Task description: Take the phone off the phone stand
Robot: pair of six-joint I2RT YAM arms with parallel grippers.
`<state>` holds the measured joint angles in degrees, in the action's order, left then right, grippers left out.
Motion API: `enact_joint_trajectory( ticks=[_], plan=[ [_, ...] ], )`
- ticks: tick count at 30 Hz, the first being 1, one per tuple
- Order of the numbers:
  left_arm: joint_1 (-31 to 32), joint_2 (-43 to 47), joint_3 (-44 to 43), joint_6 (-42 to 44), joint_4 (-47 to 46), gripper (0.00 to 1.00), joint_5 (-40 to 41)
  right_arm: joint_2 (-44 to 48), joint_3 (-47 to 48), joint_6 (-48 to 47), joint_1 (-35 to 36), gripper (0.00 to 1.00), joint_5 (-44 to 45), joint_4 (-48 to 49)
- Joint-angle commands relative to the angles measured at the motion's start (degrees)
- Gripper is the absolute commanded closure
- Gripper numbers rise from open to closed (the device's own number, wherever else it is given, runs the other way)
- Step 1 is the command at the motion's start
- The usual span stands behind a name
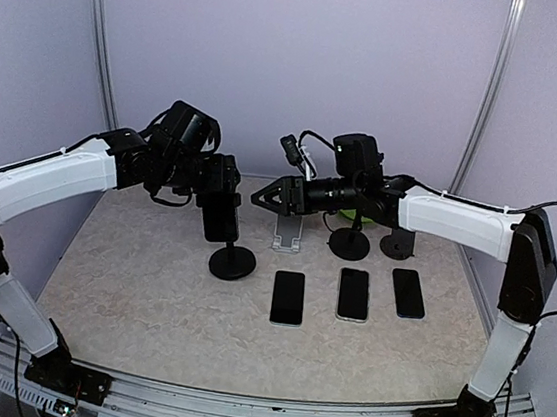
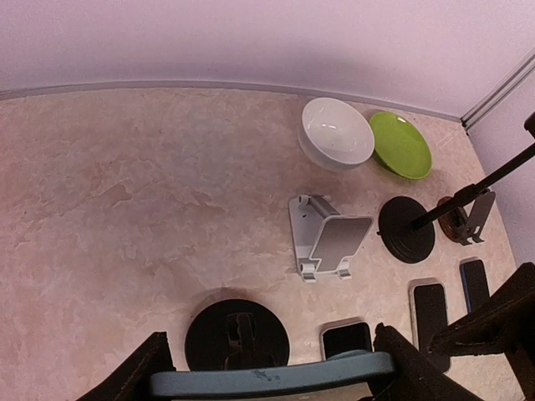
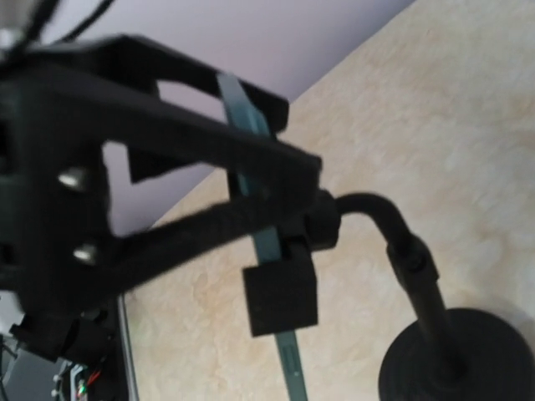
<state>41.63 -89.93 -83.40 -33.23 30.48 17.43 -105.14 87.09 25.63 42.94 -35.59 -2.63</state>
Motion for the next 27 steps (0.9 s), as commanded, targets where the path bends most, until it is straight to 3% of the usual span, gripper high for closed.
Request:
enact_joint_trajectory(
  ticks=[1, 17, 27],
  plan=[
    [0.3, 4.3, 0.7, -0.2, -6.1, 0.73, 2.4, -2.4, -1.4, 3.4, 0.7, 0.33, -3.7, 6.4],
    [0.6, 7.2, 5.9, 1.1, -9.6, 0.76, 0.5, -10.1, 4.7, 4.9, 3.4, 0.35, -8.7, 9.2],
    [1.1, 7.9, 6.9, 1.6, -11.7, 0.77, -0.6, -12.8, 9.3, 4.0, 3.8, 0.45, -8.1, 6.7]
  ],
)
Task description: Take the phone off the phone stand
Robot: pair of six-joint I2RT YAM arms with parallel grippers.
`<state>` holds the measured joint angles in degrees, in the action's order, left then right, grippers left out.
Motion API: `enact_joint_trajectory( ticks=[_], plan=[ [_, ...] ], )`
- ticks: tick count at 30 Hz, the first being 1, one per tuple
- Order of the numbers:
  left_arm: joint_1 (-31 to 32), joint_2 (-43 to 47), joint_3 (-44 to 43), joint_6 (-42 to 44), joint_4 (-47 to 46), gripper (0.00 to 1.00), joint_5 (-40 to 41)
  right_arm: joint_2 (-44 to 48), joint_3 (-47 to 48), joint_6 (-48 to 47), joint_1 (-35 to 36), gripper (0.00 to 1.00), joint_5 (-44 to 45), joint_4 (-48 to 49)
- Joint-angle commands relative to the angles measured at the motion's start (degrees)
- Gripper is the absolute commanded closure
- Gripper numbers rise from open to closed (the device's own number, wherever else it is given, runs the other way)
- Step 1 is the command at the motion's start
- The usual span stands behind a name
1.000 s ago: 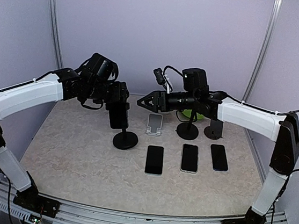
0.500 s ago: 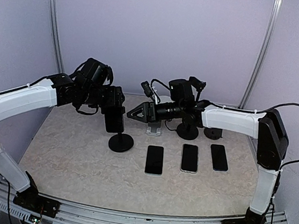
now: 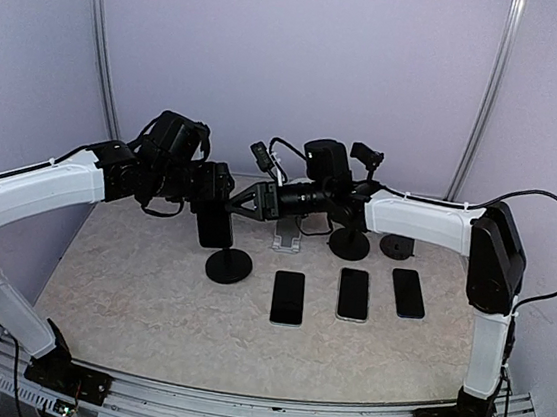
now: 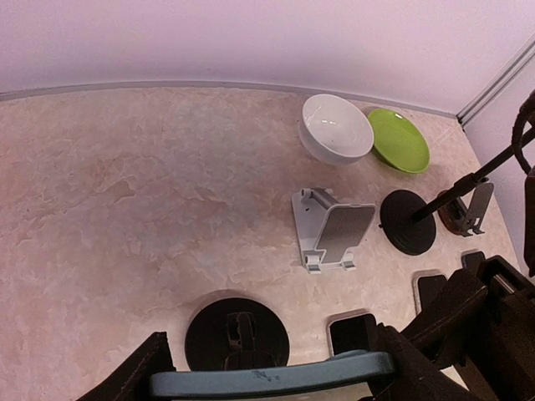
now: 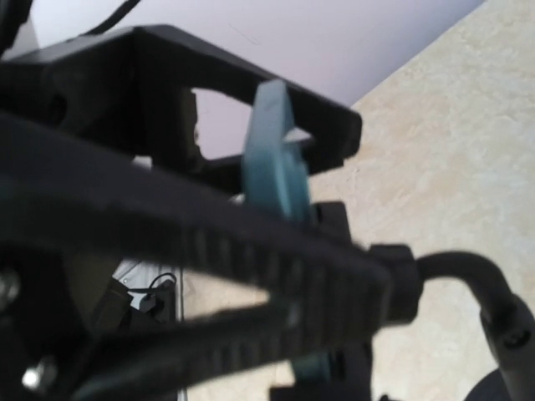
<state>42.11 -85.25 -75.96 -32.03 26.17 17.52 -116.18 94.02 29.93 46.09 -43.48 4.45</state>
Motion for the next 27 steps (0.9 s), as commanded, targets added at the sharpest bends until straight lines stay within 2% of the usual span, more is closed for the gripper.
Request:
enact_joint_trajectory(
  ticks=[1, 8, 14, 17, 23, 27],
  plan=[
    [0.7, 3.2, -0.5, 0.4, -7.5, 0.77, -0.8, -2.0, 2.6, -0.3, 0.7, 0.46, -0.1, -0.7],
    [1.0, 3.1, 0.0, 0.6, -8.1, 0.78, -1.0, -2.8, 3.4, -0.4, 0.7, 0.56, 0.4, -1.8],
    [1.0, 2.7, -0.8, 1.1, -5.6, 0.79, 2.2, -2.2, 3.3, -1.6, 0.6, 0.79, 1.1, -3.2],
    [1.0, 1.5, -2.8, 1.9, -1.8, 0.80, 6.0, -1.8, 3.0, -2.3, 0.7, 0.87, 1.3, -3.9],
    [0.5, 0.2, -4.7, 6.5, 4.0, 0.82, 13.8, -0.8, 1.5, -2.8, 0.7, 0.95, 1.5, -4.4],
    [-1.1, 0.0, -4.5, 9.4, 6.8, 0.84, 15.7, 0.0, 0.6, -2.6, 0.7, 0.99, 1.5, -4.0]
  ],
)
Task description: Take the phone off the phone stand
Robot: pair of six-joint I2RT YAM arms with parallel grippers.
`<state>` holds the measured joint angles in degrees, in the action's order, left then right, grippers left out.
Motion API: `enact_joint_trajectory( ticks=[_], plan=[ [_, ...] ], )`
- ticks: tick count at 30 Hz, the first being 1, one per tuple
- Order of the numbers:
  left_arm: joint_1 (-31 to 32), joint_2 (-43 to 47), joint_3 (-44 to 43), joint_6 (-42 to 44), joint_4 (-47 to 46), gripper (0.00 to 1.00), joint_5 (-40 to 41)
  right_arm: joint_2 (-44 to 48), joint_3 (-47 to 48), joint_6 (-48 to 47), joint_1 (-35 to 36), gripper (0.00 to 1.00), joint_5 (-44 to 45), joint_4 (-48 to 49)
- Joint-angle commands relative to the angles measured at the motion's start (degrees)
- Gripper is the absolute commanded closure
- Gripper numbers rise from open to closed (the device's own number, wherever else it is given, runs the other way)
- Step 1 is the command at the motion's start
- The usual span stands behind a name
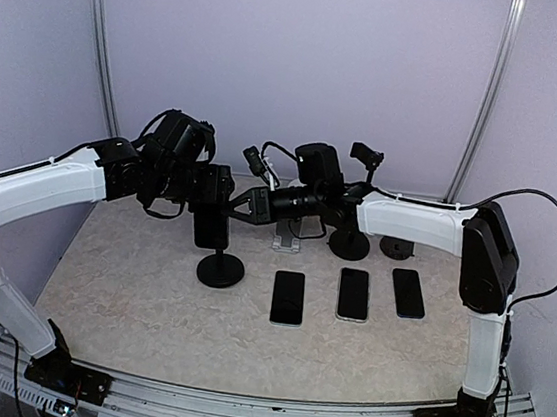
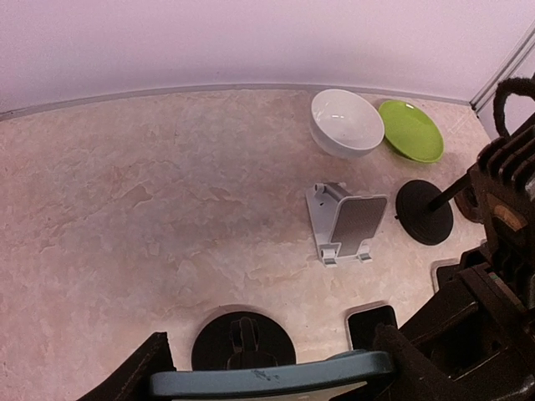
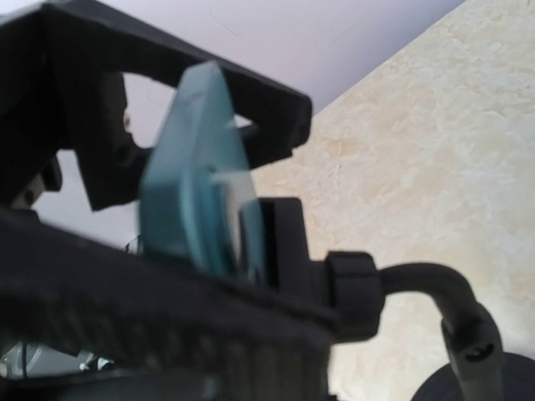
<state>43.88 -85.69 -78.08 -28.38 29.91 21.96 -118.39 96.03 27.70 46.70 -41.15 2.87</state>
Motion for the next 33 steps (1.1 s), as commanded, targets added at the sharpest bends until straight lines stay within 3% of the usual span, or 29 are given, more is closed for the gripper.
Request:
enact_joint_trajectory(
  ticks=[1, 10, 17, 33],
  plan=[
    [-3.5, 0.8, -1.7, 6.2, 3.2, 0.85, 11.3, 2.3, -1.6, -0.4, 0.0, 1.00, -0.8, -2.4],
    [-11.9, 5.8, 3.2, 10.4, 3.4, 0.88, 11.0, 4.5, -5.9, 0.4, -0.9, 1.00, -2.2, 0.0],
    [-13.7, 7.6, 5.7, 13.0, 2.7, 0.90, 8.8, 4.9, -7.9, 1.9, -1.7, 1.00, -3.8, 3.0],
    [-14.6, 14.3, 12.2, 15.1, -12.9, 0.92, -30.1, 3.1, -4.3, 0.7, -1.7, 1.00, -1.2, 0.7]
  ],
)
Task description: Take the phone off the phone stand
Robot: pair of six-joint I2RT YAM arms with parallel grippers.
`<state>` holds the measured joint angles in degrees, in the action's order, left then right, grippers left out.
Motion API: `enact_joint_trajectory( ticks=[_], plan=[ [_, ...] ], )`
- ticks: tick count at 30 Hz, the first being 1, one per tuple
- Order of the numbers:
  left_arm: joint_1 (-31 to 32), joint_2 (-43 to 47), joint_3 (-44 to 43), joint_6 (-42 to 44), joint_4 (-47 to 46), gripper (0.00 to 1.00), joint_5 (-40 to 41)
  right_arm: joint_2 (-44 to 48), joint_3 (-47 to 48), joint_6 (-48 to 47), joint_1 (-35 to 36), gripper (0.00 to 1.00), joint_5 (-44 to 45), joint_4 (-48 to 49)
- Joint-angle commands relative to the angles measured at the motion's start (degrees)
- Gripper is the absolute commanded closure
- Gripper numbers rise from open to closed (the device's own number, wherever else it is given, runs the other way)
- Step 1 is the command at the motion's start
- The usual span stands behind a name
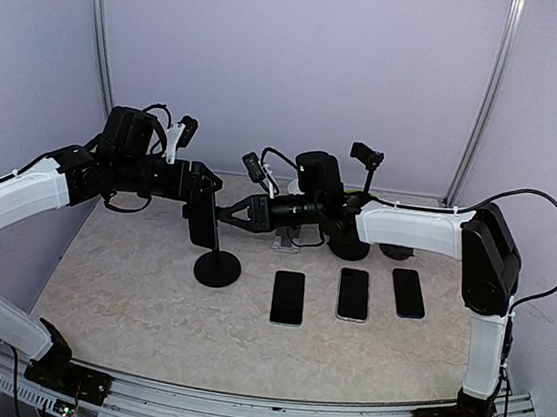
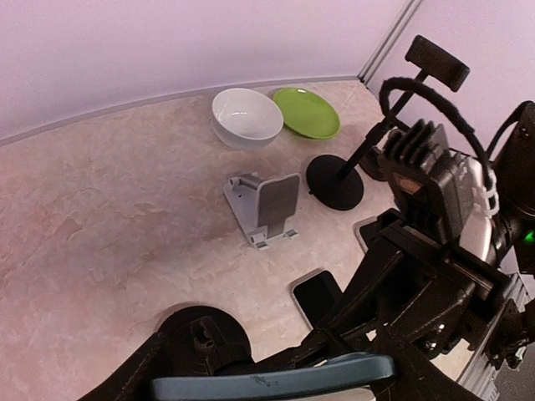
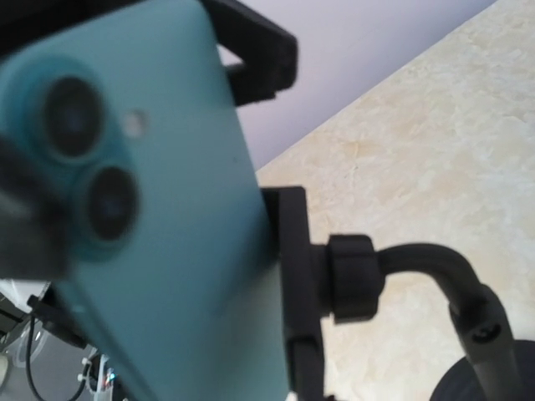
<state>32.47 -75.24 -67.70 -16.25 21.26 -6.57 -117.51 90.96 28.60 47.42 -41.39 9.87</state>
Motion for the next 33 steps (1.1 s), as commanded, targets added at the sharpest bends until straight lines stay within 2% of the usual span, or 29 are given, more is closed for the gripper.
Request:
enact_joint_trajectory(
  ticks=[1, 8, 13, 17, 21, 29, 33],
  plan=[
    [-3.0, 4.3, 2.7, 1.8, -6.1, 0.92, -3.5, 2.0, 1.0, -0.2, -2.4, 1.00, -1.0, -6.3],
    [2.9, 4.6, 3.1, -6.8, -17.7, 0.92, -7.6, 0.9, 2.5, -0.3, -2.2, 1.00, 1.2, -7.0],
    [7.6, 3.5, 1.2, -7.6, -19.5, 0.92, -5.8, -0.6, 4.5, -0.7, -1.7, 1.00, 2.0, -7.8],
    [8.6, 4.8, 1.7, -8.7, -19.8, 0.93, -5.2, -1.7, 6.4, -1.3, -1.3, 1.00, 3.4, -8.5],
    [7.6, 8.8, 1.9, -8.6, -16.9, 0.93, -1.6, -1.8, 7.7, -1.8, -1.2, 1.00, 5.7, -8.8],
    [-0.3, 17.7, 4.5, -10.4, -10.9, 0.94, 6.2, -2.7, 11.9, -1.3, -1.4, 1.00, 8.7, -6.3],
    [-3.7, 20.4, 5.9, -11.0, -8.9, 0.94, 6.9, -5.0, 14.3, -0.8, -1.9, 1.00, 8.9, -4.9]
  ],
)
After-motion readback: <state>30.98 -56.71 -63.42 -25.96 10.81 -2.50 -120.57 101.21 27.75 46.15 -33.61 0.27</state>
